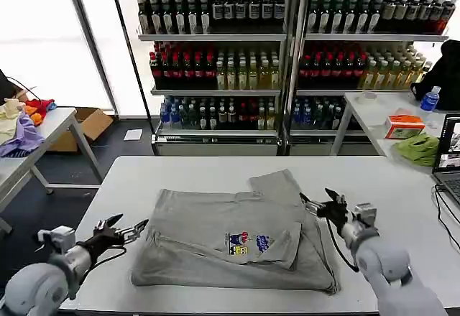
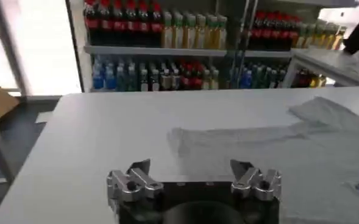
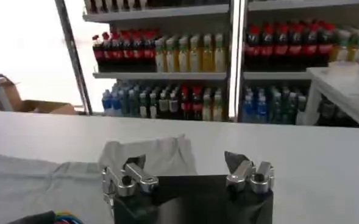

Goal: Fold and organize the clothes.

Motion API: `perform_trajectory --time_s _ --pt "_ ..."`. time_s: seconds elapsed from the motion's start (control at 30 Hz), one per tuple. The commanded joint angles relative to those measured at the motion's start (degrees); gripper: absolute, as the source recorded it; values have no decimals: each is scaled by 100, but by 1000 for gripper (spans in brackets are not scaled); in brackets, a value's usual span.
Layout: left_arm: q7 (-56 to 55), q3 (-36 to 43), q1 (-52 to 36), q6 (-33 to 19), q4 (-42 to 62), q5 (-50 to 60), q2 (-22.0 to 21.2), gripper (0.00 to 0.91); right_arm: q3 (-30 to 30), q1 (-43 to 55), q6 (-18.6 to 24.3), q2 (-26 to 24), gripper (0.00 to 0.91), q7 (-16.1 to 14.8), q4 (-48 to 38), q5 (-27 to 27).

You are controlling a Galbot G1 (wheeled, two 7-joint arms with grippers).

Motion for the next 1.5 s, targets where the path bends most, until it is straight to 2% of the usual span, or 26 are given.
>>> perform_trajectory --time_s 0.03,0.33,0.73,0.77,0.8,0.87,0.9,0.93,0.97,1.0,1.5 --pt "377 2371 -3065 -129 2317 65 -118 907 -1013 2040 42 284 907 -693 -2333 -429" --pt "445 2699 -3635 -301 3176 135 -351 907 -990 2152 43 555 907 -724 -2802 -387" --pt "534 2705 -3389 -318 3294 279 -435 907 -814 2035 -6 877 907 -737 -2975 -554" --pt "535 2695 -3364 -319 3287 282 -441 796 -814 2024 -4 874 786 -750 -2977 -559" --pt "530 2684 -3335 -313 3295 288 -456 685 -813 2011 -8 866 595 -779 -2976 -554" --pt "533 2672 -3289 -313 3293 293 -474 584 -810 1981 -36 858 504 -783 -2977 -544" --pt "536 2672 -3252 -311 3259 294 -477 484 -816 1975 -46 856 101 -780 -2983 -543" --pt "549 2676 -3205 -301 3223 294 -475 232 -822 1954 -49 855 0 -792 -3000 -545" --pt "548 2677 -3172 -287 3179 295 -476 71 -826 1940 -50 858 0 -797 -3007 -537" --pt "535 2678 -3149 -282 3139 297 -483 10 -828 1931 -49 860 0 -792 -3009 -526" --pt "491 2643 -3061 -381 3145 215 -531 10 -760 1787 -79 925 0 -738 -2845 -206"
